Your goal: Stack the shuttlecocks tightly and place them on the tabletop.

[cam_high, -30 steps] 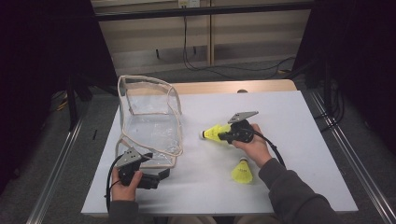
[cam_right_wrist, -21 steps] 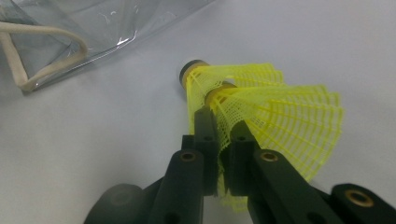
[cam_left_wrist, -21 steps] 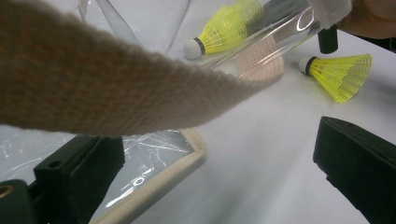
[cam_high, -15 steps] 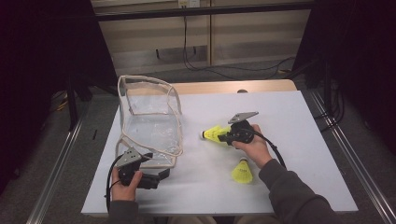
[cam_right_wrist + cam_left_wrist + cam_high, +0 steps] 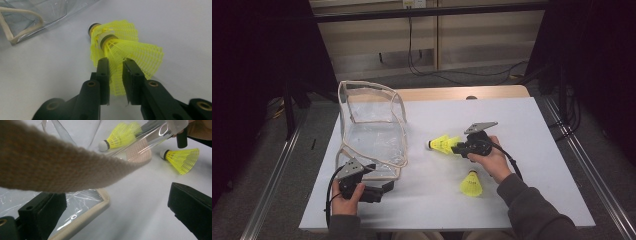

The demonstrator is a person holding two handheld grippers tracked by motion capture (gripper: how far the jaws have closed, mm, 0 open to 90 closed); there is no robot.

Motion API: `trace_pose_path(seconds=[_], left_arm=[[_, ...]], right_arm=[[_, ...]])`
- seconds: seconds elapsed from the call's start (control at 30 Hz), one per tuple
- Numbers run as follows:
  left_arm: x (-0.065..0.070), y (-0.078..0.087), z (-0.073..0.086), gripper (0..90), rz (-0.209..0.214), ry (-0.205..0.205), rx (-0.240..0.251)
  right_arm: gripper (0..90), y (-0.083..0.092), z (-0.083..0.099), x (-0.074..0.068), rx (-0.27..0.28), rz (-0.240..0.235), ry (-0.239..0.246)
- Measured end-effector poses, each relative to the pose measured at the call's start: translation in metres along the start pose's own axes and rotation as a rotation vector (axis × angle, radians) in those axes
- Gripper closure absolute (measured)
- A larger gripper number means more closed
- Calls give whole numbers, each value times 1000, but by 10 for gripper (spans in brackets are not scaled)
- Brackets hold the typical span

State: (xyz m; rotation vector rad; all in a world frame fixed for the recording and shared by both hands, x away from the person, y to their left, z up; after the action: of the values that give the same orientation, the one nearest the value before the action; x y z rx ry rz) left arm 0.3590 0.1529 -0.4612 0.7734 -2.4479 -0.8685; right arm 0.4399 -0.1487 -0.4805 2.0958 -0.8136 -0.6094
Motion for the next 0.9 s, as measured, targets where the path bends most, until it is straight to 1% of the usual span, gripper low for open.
trace_pose_path(seconds=[0.1,0.17,0.23,0.37,0.5,0.67,0.9], left_arm=[[0,0,0,19,-2,-1,-4],[0,0,0,19,-2,0,-2],[0,0,0,19,0,0,-3],[0,0,0,19,0,-1,-1],[0,0,0,19,0,-1,-4],[0,0,0,19,1,-1,-4],[0,0,0,19,1,-1,-1]], right_arm=[[881,1,1,-1,1,-10,7],[893,1,1,-2,1,-13,15],[896,0,0,-3,5,-11,23],[898,1,-3,-5,19,-20,15],[897,0,-5,-6,20,-19,20],[897,-1,-7,-9,23,-36,30],[893,-5,-8,-11,19,-34,35]])
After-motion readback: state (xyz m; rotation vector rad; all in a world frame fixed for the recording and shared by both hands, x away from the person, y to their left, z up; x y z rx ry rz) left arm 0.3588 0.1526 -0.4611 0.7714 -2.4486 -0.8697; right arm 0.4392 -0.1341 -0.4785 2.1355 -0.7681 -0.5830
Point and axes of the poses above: each handheld gripper's, and its own axes: y roughly backward along the jaws, z roughly out of its underside, x roughly to its right, the point moved 7 cm from there along -y, roughly forward along the jaws, and after that the axes turned 15 degrees about -x, right-handed, at the moved point
